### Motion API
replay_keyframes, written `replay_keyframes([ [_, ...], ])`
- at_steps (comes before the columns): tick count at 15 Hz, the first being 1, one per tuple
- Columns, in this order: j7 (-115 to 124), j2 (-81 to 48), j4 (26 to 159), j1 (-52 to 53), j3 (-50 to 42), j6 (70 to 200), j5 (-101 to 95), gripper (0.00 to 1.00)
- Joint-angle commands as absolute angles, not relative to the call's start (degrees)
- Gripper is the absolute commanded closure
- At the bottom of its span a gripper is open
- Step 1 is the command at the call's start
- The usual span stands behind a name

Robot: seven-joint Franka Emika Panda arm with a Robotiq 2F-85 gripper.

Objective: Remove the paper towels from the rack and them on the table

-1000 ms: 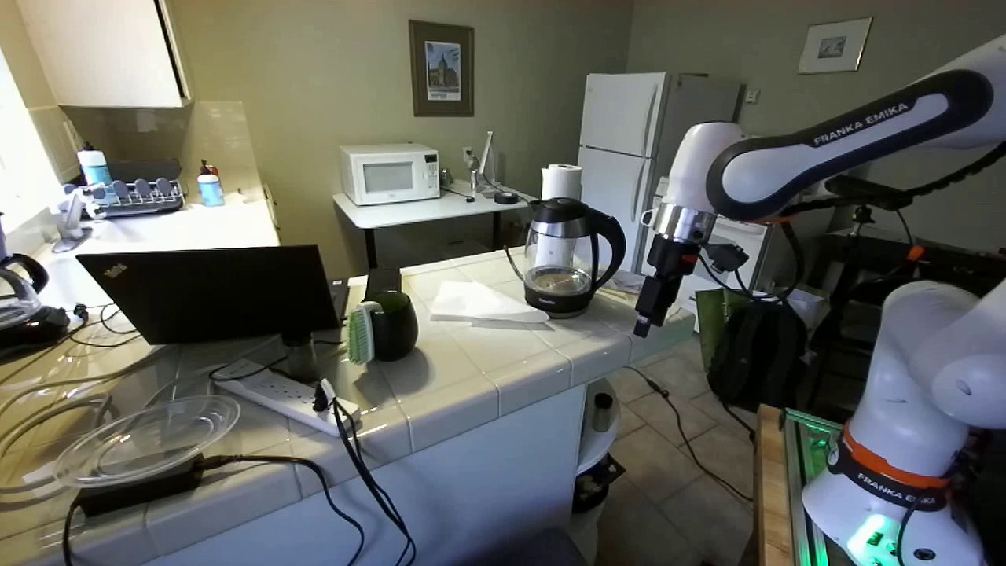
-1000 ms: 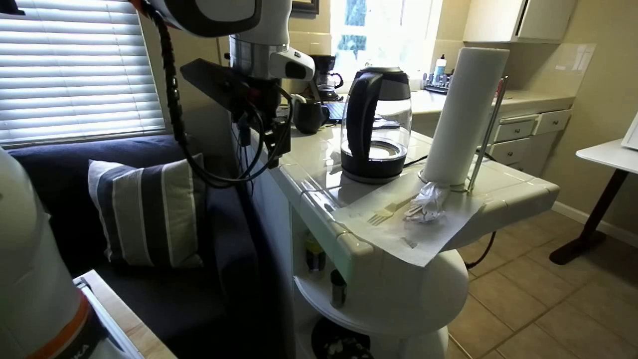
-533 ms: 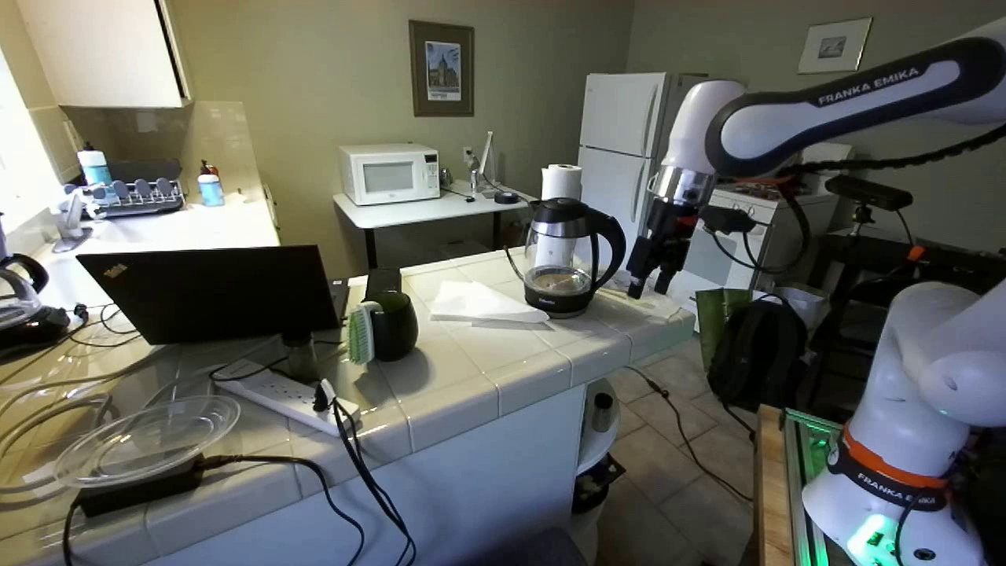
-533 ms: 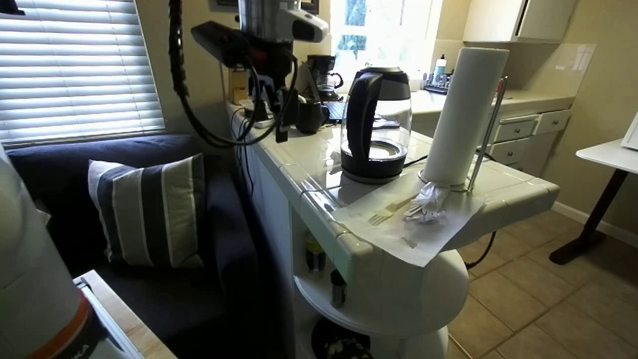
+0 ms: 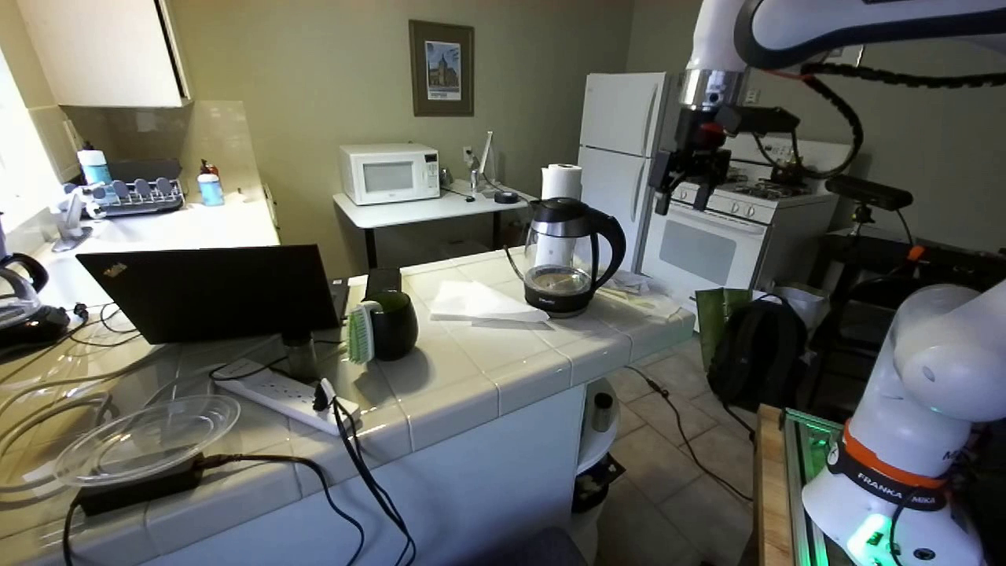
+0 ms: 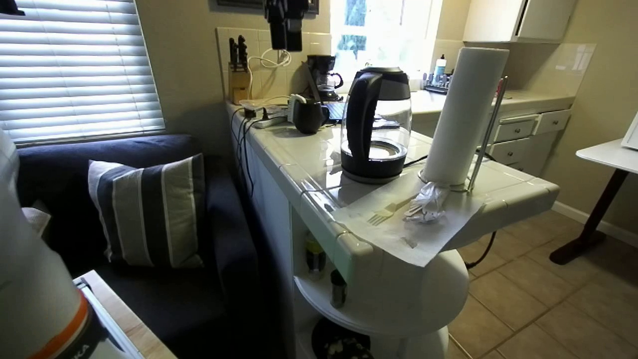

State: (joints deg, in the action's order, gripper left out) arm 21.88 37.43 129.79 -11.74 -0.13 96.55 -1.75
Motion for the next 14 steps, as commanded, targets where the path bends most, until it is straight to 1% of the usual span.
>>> replay_keyframes([
  [1, 20.01, 35.9, 122.01, -13.95, -1.63, 95.47, -7.92, 0.0],
  [5, 14.2, 34.77, 116.71, -13.72, -5.1, 100.49, -11.41, 0.0],
  [6, 13.94, 33.83, 115.03, -13.9, -5.57, 99.09, -11.19, 0.0],
  [7, 15.48, 36.04, 117.87, -13.72, -4.77, 99.4, -10.46, 0.0],
  [14, 14.38, 34.18, 115.36, -13.75, -5.74, 99.39, -10.45, 0.0],
])
